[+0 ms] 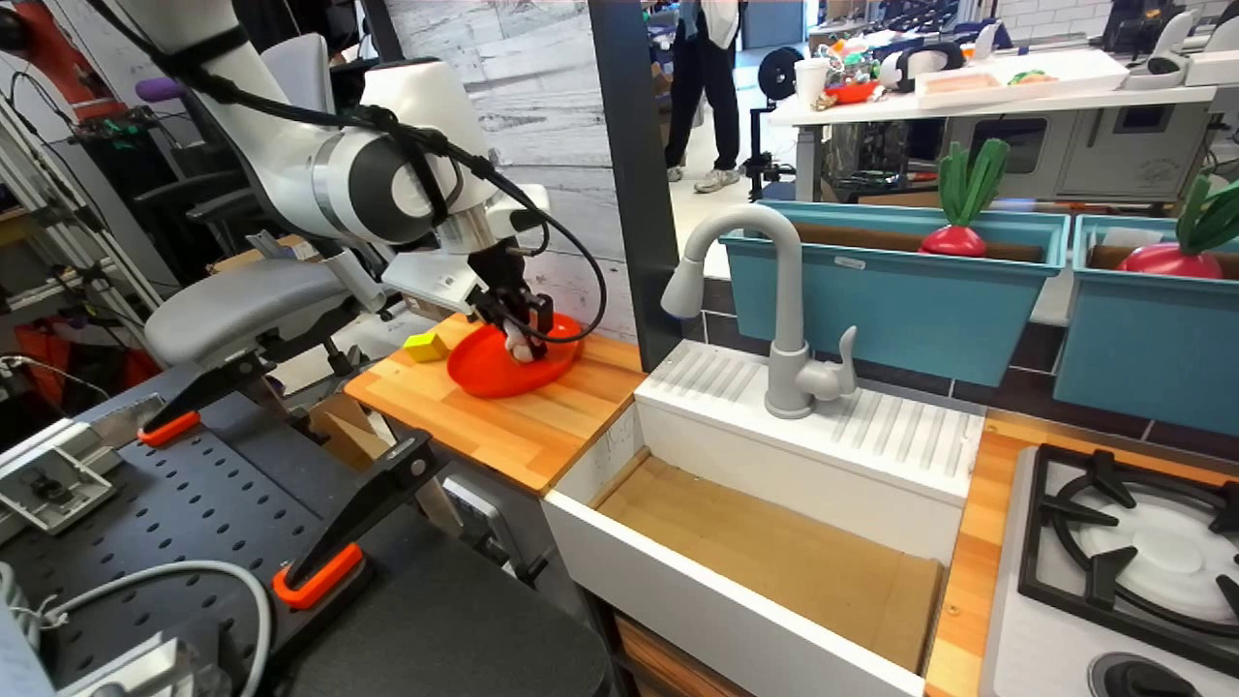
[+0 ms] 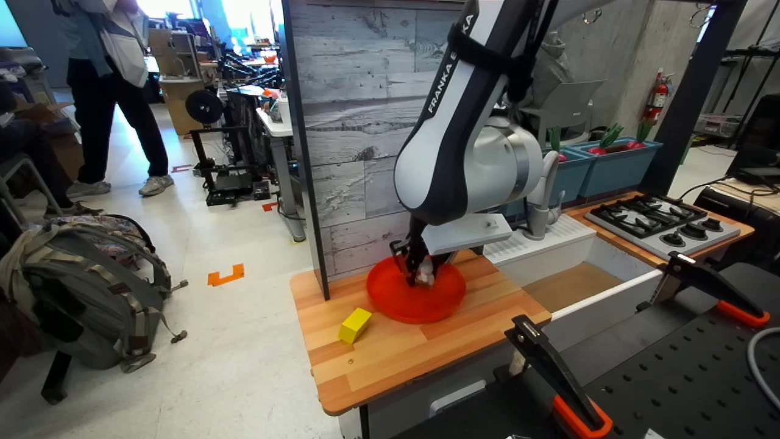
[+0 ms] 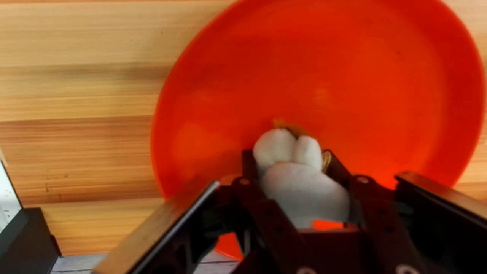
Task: Remove the object from the plate and put it on the table
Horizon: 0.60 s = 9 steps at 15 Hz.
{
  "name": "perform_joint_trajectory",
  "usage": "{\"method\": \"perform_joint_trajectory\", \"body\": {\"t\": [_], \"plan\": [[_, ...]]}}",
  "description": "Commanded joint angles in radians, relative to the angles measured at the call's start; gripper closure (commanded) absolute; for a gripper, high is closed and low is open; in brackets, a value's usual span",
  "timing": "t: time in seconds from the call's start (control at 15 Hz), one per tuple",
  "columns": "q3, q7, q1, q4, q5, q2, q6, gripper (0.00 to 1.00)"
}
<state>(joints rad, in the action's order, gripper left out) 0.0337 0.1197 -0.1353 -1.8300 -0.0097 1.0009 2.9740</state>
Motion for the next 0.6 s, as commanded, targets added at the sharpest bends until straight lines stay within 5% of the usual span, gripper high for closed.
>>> {"method": "perform_joint_trajectory", "body": {"t": [0.0, 0.13, 0.53], "plan": [[-0.001, -0.015, -0.013, -0.025, 0.007, -0.033, -0.007, 0.85], [-0.005, -0.009, -0.021, -0.056, 0.009, -0.063, 0.002, 0.98], [0.005, -0.045, 0.005, -0.251, -0.005, -0.274, -0.056, 0.96]]}}
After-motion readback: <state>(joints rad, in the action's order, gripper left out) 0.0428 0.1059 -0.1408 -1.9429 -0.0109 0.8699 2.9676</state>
